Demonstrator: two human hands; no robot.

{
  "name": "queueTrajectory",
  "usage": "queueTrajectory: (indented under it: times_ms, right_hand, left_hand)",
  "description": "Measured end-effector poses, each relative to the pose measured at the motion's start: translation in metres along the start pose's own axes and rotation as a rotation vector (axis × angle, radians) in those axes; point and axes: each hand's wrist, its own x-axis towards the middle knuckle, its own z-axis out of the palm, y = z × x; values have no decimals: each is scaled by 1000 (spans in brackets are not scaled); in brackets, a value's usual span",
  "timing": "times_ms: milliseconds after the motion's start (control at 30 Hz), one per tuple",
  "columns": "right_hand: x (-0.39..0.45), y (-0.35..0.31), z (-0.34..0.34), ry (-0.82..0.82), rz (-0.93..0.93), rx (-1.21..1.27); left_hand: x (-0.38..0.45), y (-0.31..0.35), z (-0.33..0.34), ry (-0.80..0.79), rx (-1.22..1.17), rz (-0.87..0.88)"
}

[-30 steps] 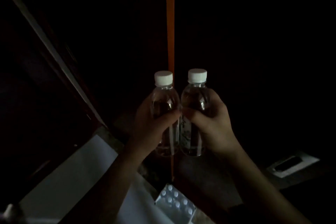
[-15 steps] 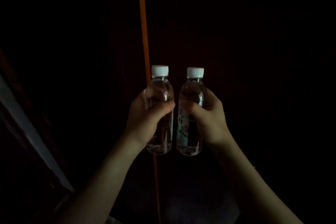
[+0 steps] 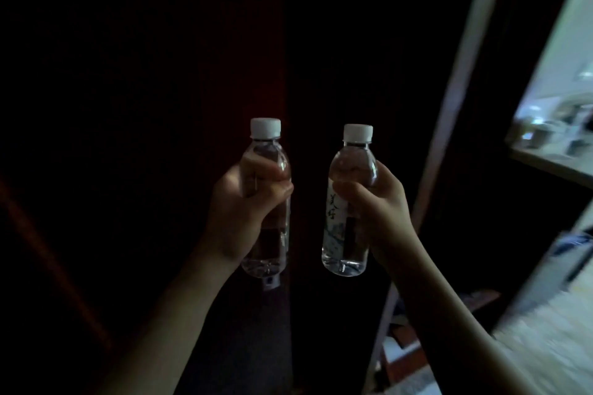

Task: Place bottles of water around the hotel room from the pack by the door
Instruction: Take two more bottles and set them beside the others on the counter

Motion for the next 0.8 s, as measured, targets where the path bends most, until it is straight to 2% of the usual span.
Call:
queueTrajectory:
  times_ms: [333,567,800]
  right_hand:
    - [-53,-71,-286,522,-151,-218]
    - [-100,-122,-453,736,-204,-365]
    - [-117,-143,-559,897,-190,-516]
  left_hand:
    - [7,-25,304,-484,-309,-26]
    - [-20,-33,499,-613,-423,-124]
    - [-24,-41,623,-755,-494,-140]
